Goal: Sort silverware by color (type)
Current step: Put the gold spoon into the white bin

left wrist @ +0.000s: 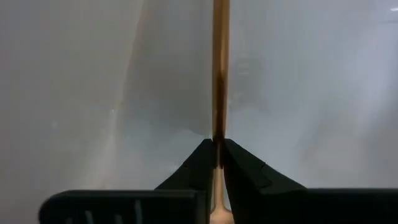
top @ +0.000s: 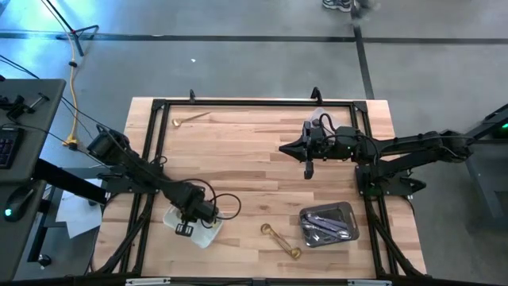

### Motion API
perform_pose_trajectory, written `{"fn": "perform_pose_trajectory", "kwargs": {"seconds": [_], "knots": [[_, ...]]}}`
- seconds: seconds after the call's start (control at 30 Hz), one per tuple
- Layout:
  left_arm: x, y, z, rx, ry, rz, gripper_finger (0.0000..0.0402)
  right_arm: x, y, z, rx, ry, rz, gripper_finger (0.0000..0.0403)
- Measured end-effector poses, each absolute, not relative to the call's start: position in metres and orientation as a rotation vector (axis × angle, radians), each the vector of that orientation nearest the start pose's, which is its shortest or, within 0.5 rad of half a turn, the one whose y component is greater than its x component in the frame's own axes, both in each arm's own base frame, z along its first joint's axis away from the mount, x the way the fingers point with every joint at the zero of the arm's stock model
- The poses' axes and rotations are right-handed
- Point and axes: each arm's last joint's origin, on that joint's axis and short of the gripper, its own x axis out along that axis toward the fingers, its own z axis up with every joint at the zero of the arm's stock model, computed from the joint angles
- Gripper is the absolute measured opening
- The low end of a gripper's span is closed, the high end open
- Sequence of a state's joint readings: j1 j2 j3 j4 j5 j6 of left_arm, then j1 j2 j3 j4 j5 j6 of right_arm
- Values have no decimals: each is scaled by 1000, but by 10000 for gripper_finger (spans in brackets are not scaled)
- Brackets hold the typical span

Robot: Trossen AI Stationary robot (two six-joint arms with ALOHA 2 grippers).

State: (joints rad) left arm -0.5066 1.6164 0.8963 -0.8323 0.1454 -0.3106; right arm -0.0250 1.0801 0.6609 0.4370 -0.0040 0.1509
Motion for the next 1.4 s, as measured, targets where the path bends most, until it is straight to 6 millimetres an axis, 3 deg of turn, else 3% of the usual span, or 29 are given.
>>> {"fn": "perform_pose_trajectory", "kwargs": {"seconds": [0.47, 0.63, 0.8, 0.93, 1.03, 1.2, 1.3, 1.4], "knots": [[225, -125, 156, -11, 1622, -339, 80, 240, -6, 293, 151, -17, -20, 0], [223, -124, 172, -83, 1643, -386, 94, 240, -6, 292, 148, -12, -20, 0], [217, -114, 217, -119, 1597, -391, 95, 240, -6, 292, 149, -3, -21, 0], [209, -99, 271, -169, 1393, -419, 91, 240, -6, 290, 153, 12, -23, 0], [202, -83, 315, -166, 1148, -358, 89, 240, -6, 289, 154, 19, -23, 0], [191, -54, 378, -55, 628, -74, 87, 240, -6, 290, 157, 17, -23, 0], [185, -40, 402, -44, 382, 28, 87, 240, -6, 290, 158, 11, -22, 0], [182, -30, 411, -39, 262, 34, 87, 240, -5, 291, 159, 9, 8, 0]]}}
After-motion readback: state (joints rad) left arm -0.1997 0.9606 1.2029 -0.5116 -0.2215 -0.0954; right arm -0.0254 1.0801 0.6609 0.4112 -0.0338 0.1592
